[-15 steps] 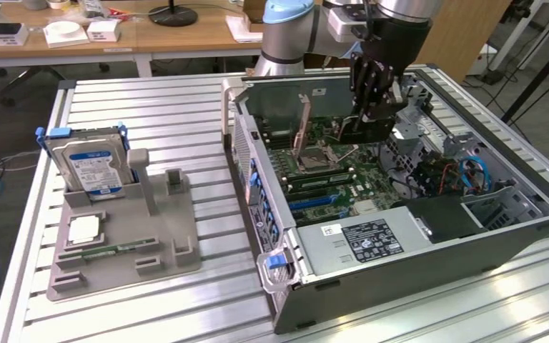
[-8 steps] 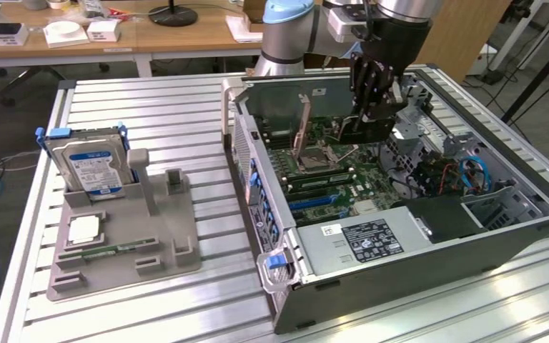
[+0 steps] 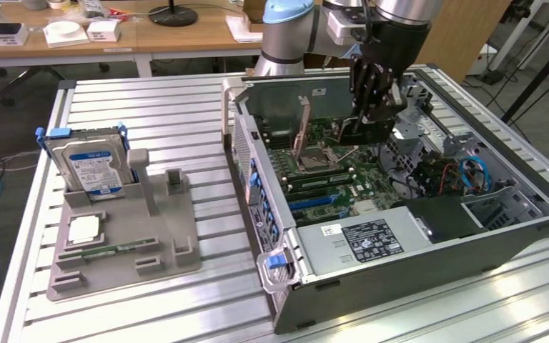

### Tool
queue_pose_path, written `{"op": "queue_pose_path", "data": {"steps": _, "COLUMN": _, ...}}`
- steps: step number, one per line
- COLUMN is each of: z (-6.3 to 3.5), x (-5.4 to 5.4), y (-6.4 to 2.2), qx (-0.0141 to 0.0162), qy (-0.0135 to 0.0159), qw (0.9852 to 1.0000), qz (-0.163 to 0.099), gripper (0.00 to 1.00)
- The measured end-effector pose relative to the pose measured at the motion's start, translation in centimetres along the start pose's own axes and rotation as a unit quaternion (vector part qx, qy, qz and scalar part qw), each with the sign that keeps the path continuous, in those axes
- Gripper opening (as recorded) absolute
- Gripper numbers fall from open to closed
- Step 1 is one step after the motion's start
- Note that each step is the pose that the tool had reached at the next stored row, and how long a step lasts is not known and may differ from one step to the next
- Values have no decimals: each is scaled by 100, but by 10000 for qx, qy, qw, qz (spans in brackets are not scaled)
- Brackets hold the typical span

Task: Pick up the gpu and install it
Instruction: 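Insert the gpu into the slot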

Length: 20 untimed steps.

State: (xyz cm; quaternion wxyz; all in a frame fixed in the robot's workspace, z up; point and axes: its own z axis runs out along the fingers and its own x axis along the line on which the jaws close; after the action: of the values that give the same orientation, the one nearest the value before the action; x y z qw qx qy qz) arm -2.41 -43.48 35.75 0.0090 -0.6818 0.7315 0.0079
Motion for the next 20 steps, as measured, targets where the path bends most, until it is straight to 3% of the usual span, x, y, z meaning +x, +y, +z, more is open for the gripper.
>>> {"op": "queue_pose_path", "data": {"steps": 13, "z": 218, "x": 37, "y": 87, "qx": 3, "qy": -1, "qw": 10000, "qz": 0, "gripper": 26}}
{"op": "queue_pose_path", "data": {"steps": 20, "z": 226, "x": 41, "y": 89, "qx": 5, "qy": 1, "qw": 10000, "qz": -3, "gripper": 26}}
